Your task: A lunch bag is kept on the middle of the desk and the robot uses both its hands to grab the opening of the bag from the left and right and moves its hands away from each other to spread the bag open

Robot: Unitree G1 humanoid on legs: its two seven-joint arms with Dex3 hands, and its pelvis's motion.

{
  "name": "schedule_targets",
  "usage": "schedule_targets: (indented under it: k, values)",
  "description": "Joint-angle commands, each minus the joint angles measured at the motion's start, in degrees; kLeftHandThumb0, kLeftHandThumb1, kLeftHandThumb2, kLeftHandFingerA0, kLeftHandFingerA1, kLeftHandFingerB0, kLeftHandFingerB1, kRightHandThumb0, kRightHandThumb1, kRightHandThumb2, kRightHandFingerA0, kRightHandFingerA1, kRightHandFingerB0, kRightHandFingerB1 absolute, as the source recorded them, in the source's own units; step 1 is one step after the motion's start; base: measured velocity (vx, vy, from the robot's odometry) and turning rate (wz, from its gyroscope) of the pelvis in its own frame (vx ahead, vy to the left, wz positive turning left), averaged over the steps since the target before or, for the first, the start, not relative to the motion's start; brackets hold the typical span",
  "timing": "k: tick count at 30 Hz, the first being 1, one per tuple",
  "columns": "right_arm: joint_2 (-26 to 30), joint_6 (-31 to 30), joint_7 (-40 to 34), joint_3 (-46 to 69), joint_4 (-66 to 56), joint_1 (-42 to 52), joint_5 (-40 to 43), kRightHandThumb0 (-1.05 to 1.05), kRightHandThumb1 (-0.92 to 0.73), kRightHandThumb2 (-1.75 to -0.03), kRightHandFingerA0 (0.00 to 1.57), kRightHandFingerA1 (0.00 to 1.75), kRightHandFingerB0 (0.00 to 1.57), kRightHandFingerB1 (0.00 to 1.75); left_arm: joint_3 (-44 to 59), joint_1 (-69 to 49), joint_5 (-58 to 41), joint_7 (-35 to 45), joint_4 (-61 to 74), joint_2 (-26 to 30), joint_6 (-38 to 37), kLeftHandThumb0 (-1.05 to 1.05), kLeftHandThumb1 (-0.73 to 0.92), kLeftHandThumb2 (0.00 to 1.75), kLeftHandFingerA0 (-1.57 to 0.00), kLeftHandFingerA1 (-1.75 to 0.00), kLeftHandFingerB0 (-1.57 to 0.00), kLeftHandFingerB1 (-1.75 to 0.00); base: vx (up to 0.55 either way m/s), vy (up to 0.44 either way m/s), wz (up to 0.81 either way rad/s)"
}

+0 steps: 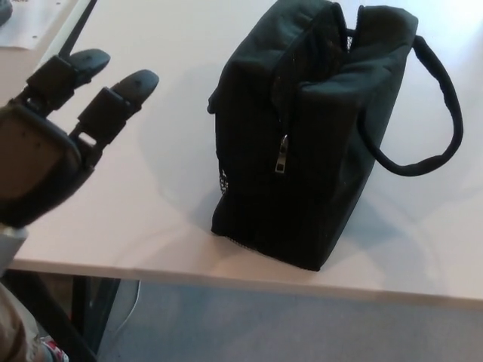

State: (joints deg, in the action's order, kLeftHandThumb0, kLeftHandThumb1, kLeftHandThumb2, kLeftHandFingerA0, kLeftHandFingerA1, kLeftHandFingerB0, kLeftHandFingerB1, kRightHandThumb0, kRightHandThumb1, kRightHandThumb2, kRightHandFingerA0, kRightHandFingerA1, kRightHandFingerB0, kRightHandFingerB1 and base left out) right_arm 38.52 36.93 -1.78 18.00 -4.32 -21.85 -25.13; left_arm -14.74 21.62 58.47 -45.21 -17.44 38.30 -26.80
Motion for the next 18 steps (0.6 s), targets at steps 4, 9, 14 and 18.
schedule_targets:
  k: [4, 9, 14, 18]
  values:
    - [-11.7, 11.0, -3.1, 4.3, -3.5, 37.5, 3.0, -0.26, -0.55, -0.57, 0.46, 0.37, 0.48, 0.37, 9.2, -25.1, -9.4, -0.3, 18.5, -1.7, -0.6, 0.13, 0.46, 0.65, -0.31, -0.38, -0.22, -0.3, 0.0, 0.0, 0.0]
    - [-16.7, 8.0, -9.6, -5.5, 7.9, 50.8, -12.7, -0.4, -0.54, -0.57, 0.49, 0.4, 0.48, 0.38, 14.0, -46.9, -28.2, 7.5, 26.3, -2.4, -5.6, -0.01, 0.37, 0.88, -0.19, -0.53, 0.0, -0.44, 0.0, 0.0, 0.0]
    - [-22.0, 5.3, -7.2, -14.8, 8.8, 54.7, -12.4, -0.54, -0.68, -0.6, 0.5, 0.42, 0.37, 0.34, 8.8, -70.5, -47.5, 13.2, 34.6, -0.7, -8.3, -0.21, 0.68, 0.63, -0.21, -0.37, -0.1, -0.21, 0.0, 0.0, 0.0]
    - [-24.5, 3.7, -3.9, -21.5, 8.6, 54.7, -12.0, -0.58, -0.73, -0.62, 0.31, 0.33, 0.27, 0.29, 4.4, -78.9, -52.2, 15.0, 34.8, 1.6, -10.8, -0.34, 0.78, 0.65, -0.16, -0.33, -0.11, -0.24, 0.0, 0.0, 0.0]
